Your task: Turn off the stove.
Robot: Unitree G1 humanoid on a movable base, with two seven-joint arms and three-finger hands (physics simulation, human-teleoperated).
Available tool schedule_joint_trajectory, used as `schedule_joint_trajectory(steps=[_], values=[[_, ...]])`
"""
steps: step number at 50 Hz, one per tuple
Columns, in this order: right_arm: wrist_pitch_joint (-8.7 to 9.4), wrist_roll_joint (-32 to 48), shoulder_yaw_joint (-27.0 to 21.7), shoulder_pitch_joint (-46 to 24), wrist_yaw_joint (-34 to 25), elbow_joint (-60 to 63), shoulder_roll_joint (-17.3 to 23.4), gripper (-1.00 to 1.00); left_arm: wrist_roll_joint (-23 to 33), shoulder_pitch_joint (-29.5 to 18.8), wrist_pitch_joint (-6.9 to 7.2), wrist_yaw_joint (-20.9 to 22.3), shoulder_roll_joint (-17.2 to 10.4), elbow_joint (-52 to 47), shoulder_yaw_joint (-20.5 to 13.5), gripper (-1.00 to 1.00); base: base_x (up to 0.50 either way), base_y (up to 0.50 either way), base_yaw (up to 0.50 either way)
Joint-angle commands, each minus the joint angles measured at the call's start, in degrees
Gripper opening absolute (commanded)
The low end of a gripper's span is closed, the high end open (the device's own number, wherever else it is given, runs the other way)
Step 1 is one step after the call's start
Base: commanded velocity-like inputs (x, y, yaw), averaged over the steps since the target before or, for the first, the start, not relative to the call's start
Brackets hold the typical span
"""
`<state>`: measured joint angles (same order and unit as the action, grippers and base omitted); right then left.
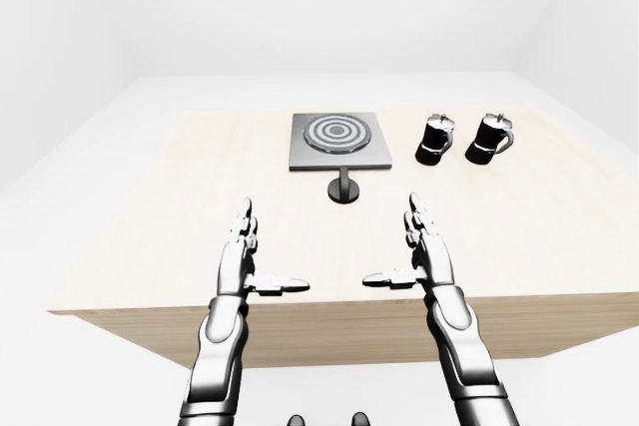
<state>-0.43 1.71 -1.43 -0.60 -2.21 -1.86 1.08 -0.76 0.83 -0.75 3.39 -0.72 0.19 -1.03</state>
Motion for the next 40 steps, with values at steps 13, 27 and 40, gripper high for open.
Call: schedule_joint_trajectory(steps=[13,27,40], values=[[-0.15,-0.26,-0.12,-0.06,0.09,-0.31,0.01,1.00,-0.15,0.07,-0.13,0.10,0.04,-0.04,-0.02,1.00,0.00,0.19,0.00],[-0.44,-0.18,0.14,0.11,-0.47,0.04,0.02,1.00,0.27,0.23,-0.50,0.09,0.02,-0.12,0.11,1.00,0.00,0.04,0.00],[-0.84,-0.41,0.00,0.06,-0.53,-0.24,0.03,1.00,0.28,0.43,-0.95,0.09,0.07,-0.46,0.13,1.00,0.00,0.00,0.00]])
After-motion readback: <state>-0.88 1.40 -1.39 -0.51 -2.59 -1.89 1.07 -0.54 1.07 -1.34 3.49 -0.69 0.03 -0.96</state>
